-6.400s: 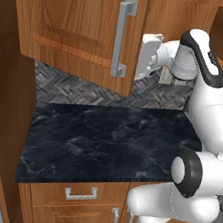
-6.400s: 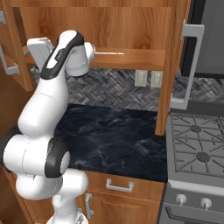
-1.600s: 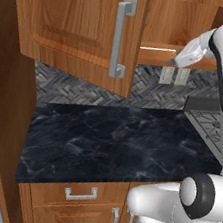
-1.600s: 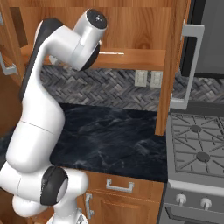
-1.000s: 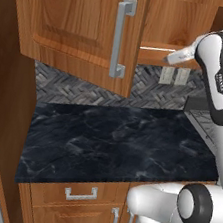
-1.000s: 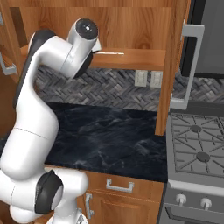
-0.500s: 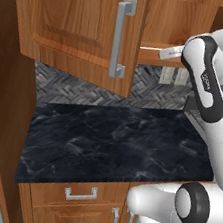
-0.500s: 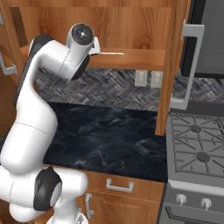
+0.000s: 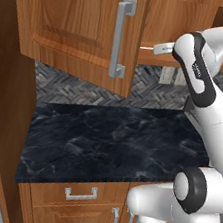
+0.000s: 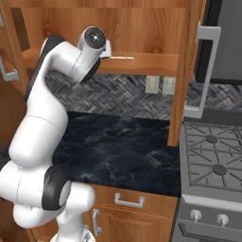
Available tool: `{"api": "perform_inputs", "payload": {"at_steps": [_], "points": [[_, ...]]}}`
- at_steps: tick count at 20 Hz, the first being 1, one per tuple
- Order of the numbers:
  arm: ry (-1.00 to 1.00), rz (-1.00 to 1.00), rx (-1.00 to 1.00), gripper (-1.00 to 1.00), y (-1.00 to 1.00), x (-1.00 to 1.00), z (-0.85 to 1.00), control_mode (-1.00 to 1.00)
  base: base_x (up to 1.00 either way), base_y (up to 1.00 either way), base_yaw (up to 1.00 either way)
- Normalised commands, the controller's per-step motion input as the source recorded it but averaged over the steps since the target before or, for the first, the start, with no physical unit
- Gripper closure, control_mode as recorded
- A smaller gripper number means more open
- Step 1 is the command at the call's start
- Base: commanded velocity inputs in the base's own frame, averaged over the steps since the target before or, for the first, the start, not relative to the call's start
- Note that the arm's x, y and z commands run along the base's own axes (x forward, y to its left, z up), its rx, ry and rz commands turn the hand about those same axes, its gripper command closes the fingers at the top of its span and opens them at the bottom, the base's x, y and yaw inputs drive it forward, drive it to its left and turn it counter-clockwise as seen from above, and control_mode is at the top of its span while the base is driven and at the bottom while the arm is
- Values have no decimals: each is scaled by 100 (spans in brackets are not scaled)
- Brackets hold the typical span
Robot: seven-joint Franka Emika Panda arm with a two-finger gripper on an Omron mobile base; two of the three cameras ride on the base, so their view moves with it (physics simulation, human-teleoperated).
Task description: Open the cabinet and move the ladle to the pot. Then close the cabinet.
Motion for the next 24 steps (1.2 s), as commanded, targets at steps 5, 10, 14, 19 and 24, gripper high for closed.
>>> {"api": "perform_inputs", "payload": {"at_steps": [5, 10, 14, 19, 24], "points": [[3, 0, 0, -100, 0, 40, 0, -100, 0, 0, 0], [2, 0, 0, -100, 0, 40, -3, -100, 0, 0, 0], [0, 0, 0, -100, 0, 39, -8, -100, 0, 0, 0], [0, 0, 0, -100, 7, 34, -18, -100, 0, 0, 0], [0, -1, 0, -100, 12, 27, -14, -100, 0, 0, 0]]}}
